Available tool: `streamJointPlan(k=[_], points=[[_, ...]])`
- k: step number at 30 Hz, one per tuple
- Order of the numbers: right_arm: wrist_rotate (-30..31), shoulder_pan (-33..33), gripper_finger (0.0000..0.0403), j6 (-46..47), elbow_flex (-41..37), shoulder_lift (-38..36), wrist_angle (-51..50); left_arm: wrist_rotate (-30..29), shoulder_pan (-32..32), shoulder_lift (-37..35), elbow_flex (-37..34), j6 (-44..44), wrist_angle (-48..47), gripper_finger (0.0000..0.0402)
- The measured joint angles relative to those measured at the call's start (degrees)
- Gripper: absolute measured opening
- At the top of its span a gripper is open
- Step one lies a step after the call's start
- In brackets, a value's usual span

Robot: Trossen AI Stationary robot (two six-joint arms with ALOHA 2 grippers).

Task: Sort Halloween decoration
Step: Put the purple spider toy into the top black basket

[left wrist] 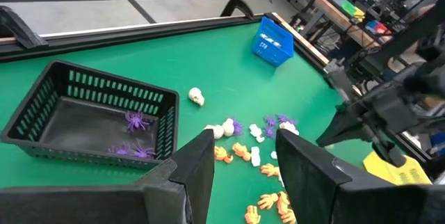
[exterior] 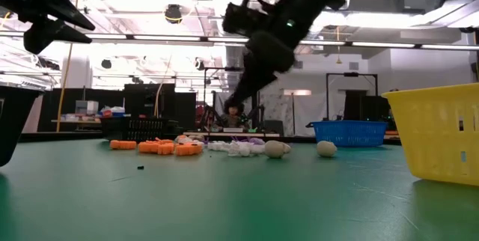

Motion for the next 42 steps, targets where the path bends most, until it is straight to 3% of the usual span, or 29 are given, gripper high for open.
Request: streamJointPlan(k=[3,6,16,21,26,33,37,42], points=[[0.00,-1.62,0.0014,-0.74,0.99,0.07,0.05,-0.46,-0.01,0.00,0.00,0.03,0.00,0.0143],[-0.14,-3.37,0.0028,4.17,0.90,0.13,-0.76,-0.45,-0.01,0.00,0.00,0.02,-0.02,0.0143],[-5.45,-2.75,0.0209,18.71,0.85,0.17,-5.77,-0.59,0.01,0.00,0.00,0.86,-0.02,0.0143],[-4.05,-0.68,0.0255,22.29,0.60,2.62,-6.73,-0.68,0.00,0.00,0.00,0.88,-0.04,0.0143],[-3.04,-0.03,0.0256,23.30,0.78,7.07,-5.40,-0.79,-0.01,0.00,-0.11,0.79,-0.15,0.0143],[-2.02,-0.04,0.0236,24.27,0.76,6.87,-6.10,-0.74,0.00,-0.02,-0.11,-0.04,-0.96,0.0143],[-1.99,-0.43,0.0184,24.03,0.67,6.32,-6.49,-0.76,0.01,-0.02,-0.11,-0.04,-0.94,0.0143],[-2.09,-0.98,0.0086,24.02,0.67,6.25,-7.41,-1.55,-0.01,-0.02,-0.11,0.07,-0.94,0.0143]])
